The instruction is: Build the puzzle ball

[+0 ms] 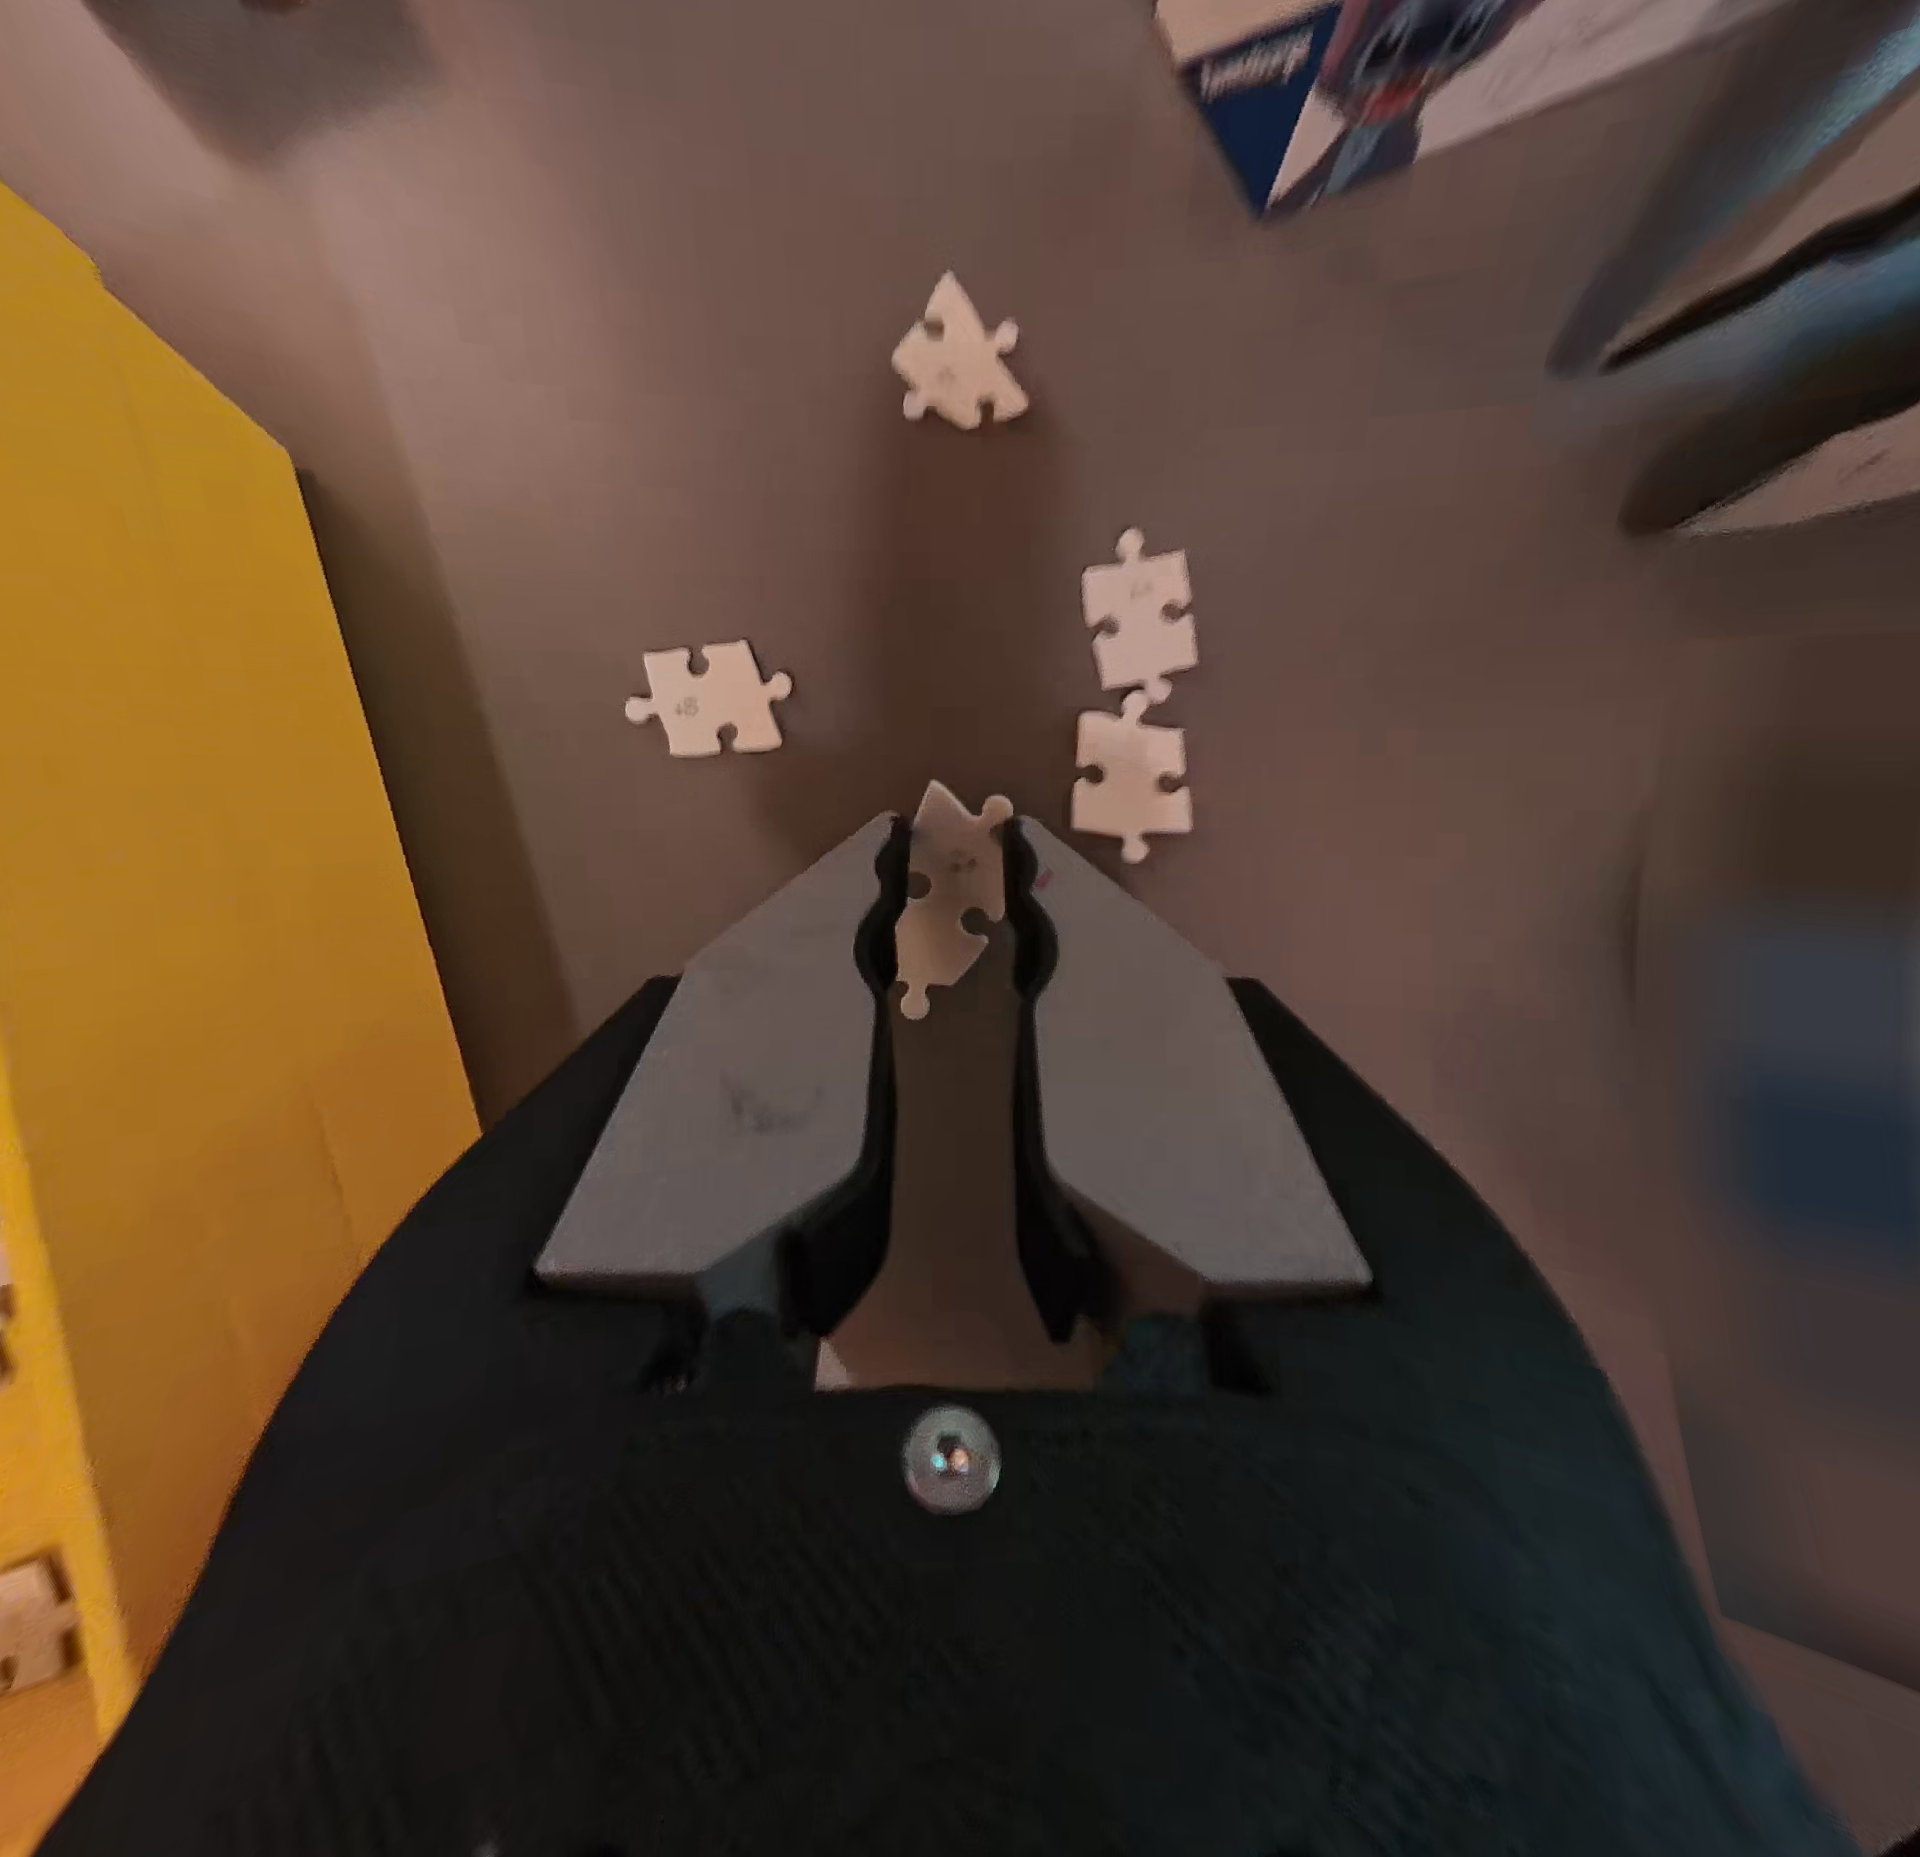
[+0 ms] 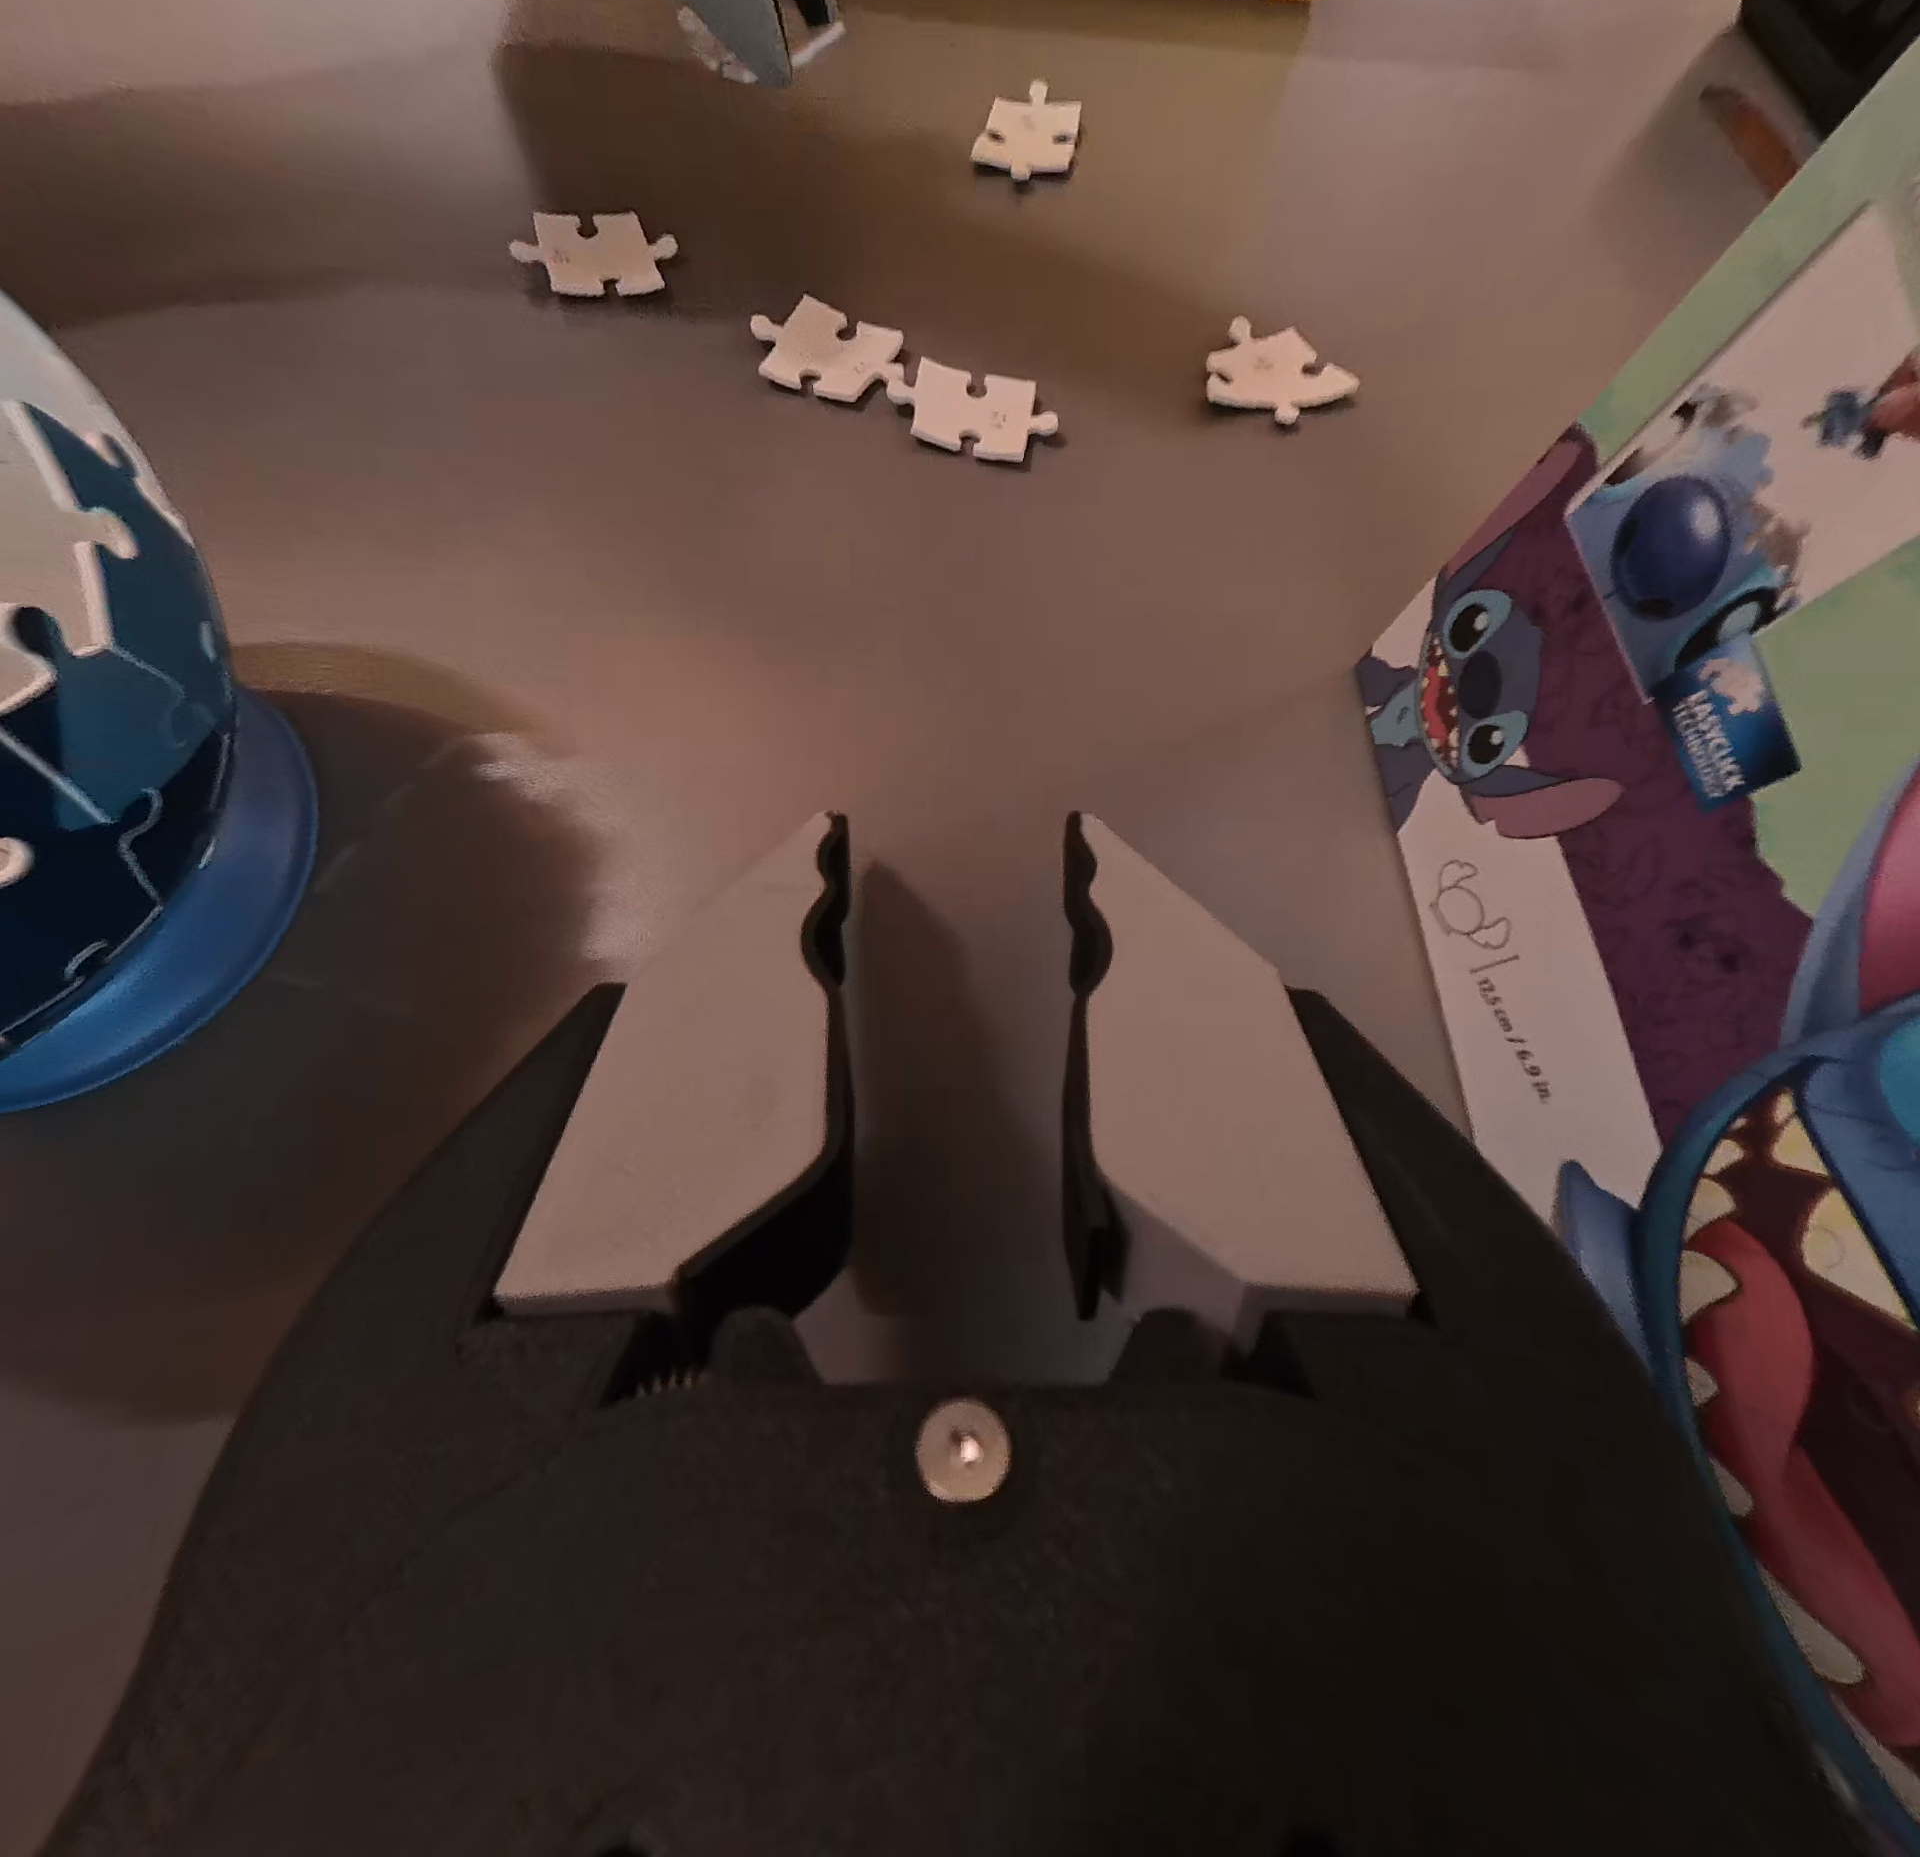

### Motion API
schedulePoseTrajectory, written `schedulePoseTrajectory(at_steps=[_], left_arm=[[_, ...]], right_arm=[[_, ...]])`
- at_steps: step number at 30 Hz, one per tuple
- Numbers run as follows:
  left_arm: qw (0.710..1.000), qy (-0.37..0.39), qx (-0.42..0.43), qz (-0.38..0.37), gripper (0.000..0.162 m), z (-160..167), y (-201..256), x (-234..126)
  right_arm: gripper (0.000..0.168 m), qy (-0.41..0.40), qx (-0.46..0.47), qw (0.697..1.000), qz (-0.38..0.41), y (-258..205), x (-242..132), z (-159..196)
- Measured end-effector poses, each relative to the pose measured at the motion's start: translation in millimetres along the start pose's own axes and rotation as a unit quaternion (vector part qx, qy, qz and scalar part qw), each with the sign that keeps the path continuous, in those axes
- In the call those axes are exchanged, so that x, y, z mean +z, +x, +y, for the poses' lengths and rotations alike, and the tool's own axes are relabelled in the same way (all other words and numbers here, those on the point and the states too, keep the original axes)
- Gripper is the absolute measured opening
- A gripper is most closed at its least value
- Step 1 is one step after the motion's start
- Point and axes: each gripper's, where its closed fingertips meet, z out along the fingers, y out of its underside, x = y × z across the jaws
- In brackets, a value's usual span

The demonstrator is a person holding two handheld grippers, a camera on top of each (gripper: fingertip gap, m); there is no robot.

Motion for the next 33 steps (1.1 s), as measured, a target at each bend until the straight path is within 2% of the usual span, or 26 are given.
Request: schedulePoseTrajectory(at_steps=[2, 5, 10, 14, 20, 24, 29, 33], left_arm=[[0.999, 0.044, -0.015, 0.011, 0.015, -20, 12, -15], [0.994, 0.099, -0.009, 0.046, 0.016, -51, 43, -38], [0.987, 0.139, 0.078, 0.036, 0.016, -89, 94, -62], [0.972, 0.173, 0.155, 0.024, 0.015, -108, 129, -76], [0.953, 0.189, 0.233, -0.036, 0.015, -115, 143, -84], [0.934, 0.19, 0.286, -0.098, 0.015, -117, 148, -86], [0.915, 0.187, 0.333, -0.128, 0.016, -121, 161, -87], [0.901, 0.182, 0.365, -0.149, 0.016, -123, 167, -86]], right_arm=[[0.028, 0.007, -0.003, 1.0, -0.004, -1, -5, -6], [0.032, 0.036, 0.025, 0.998, -0.032, -7, -16, -29], [0.033, 0.119, 0.094, 0.98, -0.132, -32, -55, -94], [0.032, 0.163, 0.115, 0.966, -0.165, -40, -79, -129], [0.031, 0.184, 0.164, 0.945, -0.216, -45, -93, -144], [0.028, 0.187, 0.163, 0.947, -0.203, -40, -101, -143], [0.03, 0.182, 0.173, 0.946, -0.203, -38, -100, -140], [0.022, 0.178, 0.181, 0.941, -0.222, -42, -97, -139]])
